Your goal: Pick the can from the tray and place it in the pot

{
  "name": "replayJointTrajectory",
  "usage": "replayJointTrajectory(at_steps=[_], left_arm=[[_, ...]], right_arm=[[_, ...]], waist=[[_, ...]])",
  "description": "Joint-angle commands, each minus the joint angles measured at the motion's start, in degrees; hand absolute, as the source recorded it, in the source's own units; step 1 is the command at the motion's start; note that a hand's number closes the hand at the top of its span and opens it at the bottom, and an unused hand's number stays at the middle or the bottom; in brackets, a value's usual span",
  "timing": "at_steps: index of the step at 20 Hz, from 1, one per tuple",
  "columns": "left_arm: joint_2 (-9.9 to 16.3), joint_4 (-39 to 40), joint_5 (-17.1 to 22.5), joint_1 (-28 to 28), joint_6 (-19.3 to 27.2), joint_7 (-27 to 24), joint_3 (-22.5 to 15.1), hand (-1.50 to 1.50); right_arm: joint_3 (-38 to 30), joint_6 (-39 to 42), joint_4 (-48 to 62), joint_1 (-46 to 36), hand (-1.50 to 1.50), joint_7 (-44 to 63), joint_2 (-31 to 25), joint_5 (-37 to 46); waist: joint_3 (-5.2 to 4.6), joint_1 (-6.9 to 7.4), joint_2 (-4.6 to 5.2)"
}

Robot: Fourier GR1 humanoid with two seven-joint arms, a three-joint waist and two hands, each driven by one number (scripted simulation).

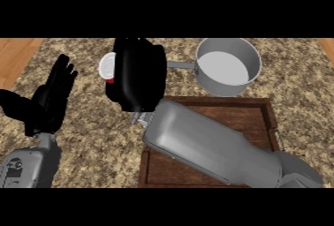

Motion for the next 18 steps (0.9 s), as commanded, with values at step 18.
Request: replayJointTrajectory(at_steps=[18], left_arm=[[0.38, 0.98, -0.11, 1.89, -0.46, -2.42, 1.73, 0.0]], right_arm=[[-12.05, -12.14, 30.62, -0.34, 1.5, -5.99, -2.5, 8.1]], waist=[[0.03, -2.01, 0.74]])
